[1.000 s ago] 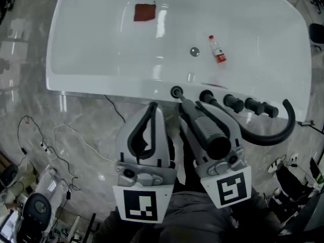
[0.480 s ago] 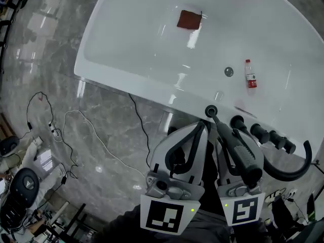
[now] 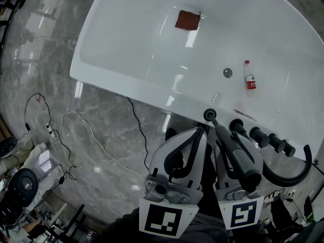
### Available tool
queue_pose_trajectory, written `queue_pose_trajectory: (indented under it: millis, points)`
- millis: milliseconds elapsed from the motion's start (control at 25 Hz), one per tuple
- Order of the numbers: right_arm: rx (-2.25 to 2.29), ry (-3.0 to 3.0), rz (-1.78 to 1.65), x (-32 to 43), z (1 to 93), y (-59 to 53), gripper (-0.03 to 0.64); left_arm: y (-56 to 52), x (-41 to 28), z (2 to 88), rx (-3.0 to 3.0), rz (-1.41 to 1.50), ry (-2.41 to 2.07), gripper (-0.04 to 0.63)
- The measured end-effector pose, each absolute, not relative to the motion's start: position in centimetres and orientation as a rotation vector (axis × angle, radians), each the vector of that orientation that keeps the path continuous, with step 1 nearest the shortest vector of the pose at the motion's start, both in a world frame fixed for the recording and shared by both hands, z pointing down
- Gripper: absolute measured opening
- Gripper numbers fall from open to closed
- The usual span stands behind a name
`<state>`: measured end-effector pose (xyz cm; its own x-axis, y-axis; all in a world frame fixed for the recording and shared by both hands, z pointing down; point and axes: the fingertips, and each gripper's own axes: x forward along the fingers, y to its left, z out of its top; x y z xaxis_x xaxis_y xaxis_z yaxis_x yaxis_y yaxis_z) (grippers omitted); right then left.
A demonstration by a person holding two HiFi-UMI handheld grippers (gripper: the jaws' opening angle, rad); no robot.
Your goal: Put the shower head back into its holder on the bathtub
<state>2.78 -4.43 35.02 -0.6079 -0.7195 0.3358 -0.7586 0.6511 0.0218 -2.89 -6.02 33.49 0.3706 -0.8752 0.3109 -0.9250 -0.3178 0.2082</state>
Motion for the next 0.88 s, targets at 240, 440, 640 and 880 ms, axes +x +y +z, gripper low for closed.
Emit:
queue_pose_trajectory:
  millis: [240, 440, 640, 880]
  points:
    - [1.168, -2.548, 0.195, 2.7, 36.0, -5.2, 0.141, -7.0, -3.0, 34.1, 2.281, 0.197, -1.572, 0.003]
    - [1.152, -2.541, 0.21, 2.6, 37.1, -5.6, 0.141, -7.3, -2.9, 35.1, 2.264, 0.206, -1.563, 0.003]
    - [1.136, -2.532, 0.226, 2.4, 38.1, -5.8, 0.141, -7.6, -3.1, 35.8, 2.25, 0.213, -1.556, 0.003]
    - [1.126, -2.531, 0.238, 2.3, 38.8, -6.0, 0.141, -7.7, -2.9, 36.3, 2.253, 0.226, -1.543, 0.003]
